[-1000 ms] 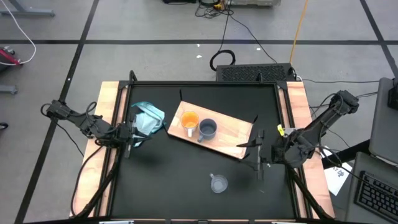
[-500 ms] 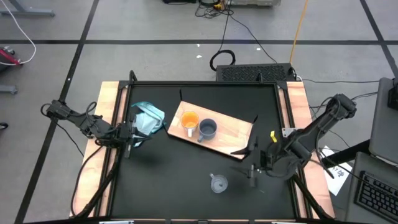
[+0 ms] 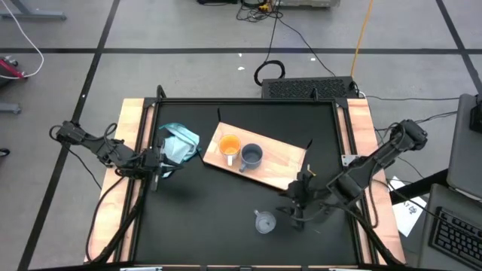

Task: Stack small to large cups/mugs on shelf
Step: Put the transparent cup on the shelf

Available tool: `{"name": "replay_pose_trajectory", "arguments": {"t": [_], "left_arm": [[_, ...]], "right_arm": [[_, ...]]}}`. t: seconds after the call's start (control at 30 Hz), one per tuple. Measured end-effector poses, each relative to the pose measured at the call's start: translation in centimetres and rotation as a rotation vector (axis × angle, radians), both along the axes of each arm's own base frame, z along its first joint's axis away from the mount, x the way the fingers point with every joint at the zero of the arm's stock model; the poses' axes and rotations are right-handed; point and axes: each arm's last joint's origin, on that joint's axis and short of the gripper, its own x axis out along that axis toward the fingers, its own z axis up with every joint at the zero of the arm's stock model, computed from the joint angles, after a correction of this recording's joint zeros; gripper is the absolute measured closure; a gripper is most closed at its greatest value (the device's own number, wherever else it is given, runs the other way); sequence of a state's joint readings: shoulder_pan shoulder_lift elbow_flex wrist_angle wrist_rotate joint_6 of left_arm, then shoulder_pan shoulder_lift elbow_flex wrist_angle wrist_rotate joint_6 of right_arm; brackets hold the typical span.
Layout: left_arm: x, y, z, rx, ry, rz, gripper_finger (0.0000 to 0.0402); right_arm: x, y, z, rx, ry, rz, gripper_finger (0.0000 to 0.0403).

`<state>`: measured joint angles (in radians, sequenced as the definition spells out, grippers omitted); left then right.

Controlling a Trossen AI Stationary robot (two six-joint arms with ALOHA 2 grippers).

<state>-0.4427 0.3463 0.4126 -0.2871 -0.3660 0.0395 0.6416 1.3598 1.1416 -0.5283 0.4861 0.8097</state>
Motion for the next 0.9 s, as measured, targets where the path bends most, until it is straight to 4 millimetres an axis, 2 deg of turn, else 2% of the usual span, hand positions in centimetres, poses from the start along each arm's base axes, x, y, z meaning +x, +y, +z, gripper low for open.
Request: {"name": "replay_pose_trajectory", "arguments": {"t": [0.2,0.4,0.63,0.83,0.9], "left_arm": [[0.0,0.0,0.0,0.000,0.000,0.000,0.0389],[0.0,0.0,0.0,0.000,0.000,0.000,0.0389],[0.0,0.0,0.0,0.000,0.000,0.000,0.0389],[0.0,0.0,0.0,0.007,0.000,-0.001,0.0389],[0.0,0.0,0.0,0.007,0.000,-0.001,0.0389]], "right_arm": [[1.7,-0.4,-1.8,0.086,0.103,-0.026,0.0174],[2.9,-0.8,-2.9,0.095,0.153,-0.035,0.0174],[2.9,-0.9,-3.0,0.117,0.167,-0.024,0.0174],[3.4,-0.1,-2.9,0.105,0.102,0.090,0.0182],[3.3,0.2,-2.2,0.110,0.051,0.116,0.0186]]}}
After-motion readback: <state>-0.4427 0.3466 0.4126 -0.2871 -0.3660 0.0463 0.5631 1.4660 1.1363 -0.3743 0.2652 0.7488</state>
